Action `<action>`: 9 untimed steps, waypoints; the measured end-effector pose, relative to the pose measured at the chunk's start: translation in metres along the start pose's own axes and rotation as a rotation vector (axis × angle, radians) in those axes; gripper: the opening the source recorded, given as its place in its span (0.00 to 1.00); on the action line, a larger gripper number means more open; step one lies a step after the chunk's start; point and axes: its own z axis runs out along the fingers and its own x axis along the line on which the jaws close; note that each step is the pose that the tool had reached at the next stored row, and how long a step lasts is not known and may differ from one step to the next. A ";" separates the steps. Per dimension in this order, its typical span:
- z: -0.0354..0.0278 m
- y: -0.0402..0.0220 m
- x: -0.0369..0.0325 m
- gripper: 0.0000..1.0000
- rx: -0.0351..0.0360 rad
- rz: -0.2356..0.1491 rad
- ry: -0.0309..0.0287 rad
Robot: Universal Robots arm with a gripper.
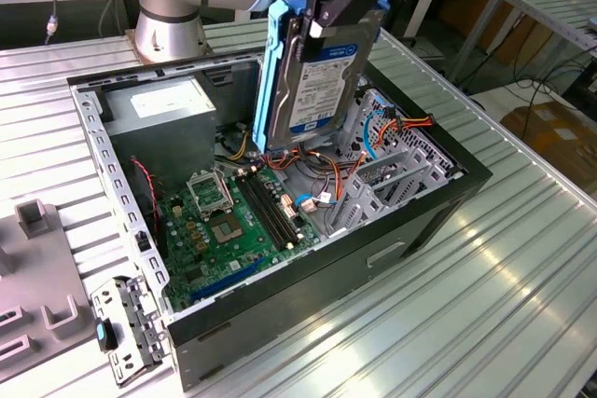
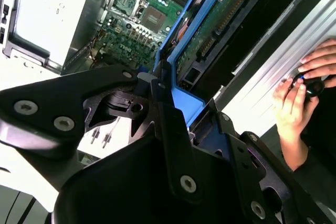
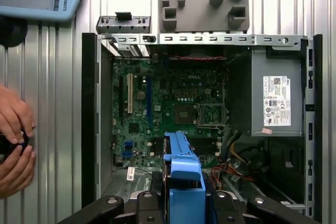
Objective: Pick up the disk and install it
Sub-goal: 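Insert the disk into the insertion slot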
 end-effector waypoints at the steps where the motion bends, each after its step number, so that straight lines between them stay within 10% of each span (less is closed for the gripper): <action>1: 0.0000 -0.0021 0.0000 0.37 -0.0001 0.000 0.0002; 9: 0.0011 -0.0185 0.0013 0.37 0.0000 0.000 0.0000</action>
